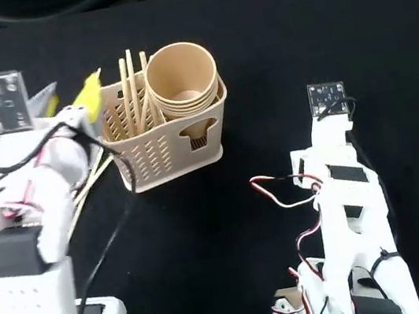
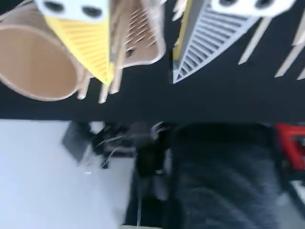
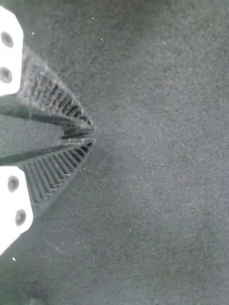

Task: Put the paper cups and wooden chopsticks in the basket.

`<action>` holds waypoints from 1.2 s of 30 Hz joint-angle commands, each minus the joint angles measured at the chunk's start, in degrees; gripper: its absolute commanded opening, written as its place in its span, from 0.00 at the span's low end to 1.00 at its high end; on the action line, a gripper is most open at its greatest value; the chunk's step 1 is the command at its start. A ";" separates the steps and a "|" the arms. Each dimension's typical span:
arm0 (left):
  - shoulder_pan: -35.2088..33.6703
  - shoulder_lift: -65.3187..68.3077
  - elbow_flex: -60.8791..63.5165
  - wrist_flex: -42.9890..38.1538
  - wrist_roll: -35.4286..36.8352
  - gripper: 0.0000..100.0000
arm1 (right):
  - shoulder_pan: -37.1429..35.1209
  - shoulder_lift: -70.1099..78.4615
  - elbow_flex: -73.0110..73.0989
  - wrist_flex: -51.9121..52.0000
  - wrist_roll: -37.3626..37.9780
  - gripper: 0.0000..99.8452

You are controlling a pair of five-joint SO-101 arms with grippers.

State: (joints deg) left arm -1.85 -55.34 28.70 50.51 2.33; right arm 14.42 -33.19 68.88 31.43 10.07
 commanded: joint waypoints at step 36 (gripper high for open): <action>-21.49 68.31 -18.24 9.93 -31.82 0.19 | -0.18 -0.13 -0.22 -0.88 0.62 0.02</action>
State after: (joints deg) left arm -22.86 10.77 12.44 63.08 -29.05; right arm 14.42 -33.19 68.88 31.43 10.07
